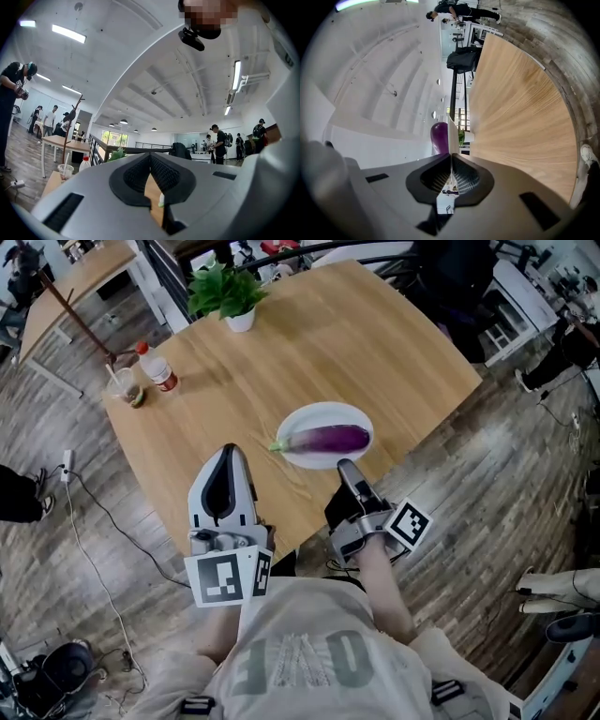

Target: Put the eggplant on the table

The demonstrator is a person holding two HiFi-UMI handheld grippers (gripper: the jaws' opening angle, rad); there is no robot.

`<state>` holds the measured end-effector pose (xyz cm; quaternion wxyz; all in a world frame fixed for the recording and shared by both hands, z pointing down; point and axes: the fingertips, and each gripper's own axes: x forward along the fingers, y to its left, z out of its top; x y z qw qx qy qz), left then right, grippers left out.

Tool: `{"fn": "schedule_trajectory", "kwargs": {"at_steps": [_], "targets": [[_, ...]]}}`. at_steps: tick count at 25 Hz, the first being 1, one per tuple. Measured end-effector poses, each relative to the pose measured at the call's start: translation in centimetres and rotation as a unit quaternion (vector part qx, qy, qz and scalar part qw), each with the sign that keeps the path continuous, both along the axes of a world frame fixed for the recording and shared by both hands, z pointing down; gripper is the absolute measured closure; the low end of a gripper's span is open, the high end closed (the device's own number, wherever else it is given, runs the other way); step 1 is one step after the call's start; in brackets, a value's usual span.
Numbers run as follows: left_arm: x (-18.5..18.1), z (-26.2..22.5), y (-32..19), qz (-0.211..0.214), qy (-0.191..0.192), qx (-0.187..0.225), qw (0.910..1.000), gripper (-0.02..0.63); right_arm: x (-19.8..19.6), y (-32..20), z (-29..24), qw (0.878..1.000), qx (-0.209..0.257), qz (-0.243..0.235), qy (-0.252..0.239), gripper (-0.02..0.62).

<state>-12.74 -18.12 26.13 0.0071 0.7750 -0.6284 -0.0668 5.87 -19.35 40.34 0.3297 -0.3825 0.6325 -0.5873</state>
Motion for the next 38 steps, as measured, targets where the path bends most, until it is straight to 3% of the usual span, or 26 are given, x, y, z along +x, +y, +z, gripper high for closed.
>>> {"fn": "schedule_trajectory", "kwargs": {"at_steps": [7,16,24,38], "targets": [[-0.2,0.8,-3.1,0.002,-0.002,-0.011,0.9999,0.597,-0.7,-2.7,0.3,1.000,-0.013,-0.005,0.003,0.569],[0.8,1.5,-3.8,-0.027,-0.001,-0.023,0.9994,0.598,-0.2,-4.7,0.6,0.999,-0.014,-0.033,-0.004,0.569],[2.7,0.7,-4.9,-0.031,-0.006,-0.012,0.9994,0.597,0.6,-6.2,1.3,0.999,-0.014,-0.046,-0.009,0.569],[3.1,1.8,-6.1,-0.018,-0.024,-0.023,0.9993,0.597,-0.8,-8.0,6.8,0.997,-0.045,-0.064,0.012,0.569]]}}
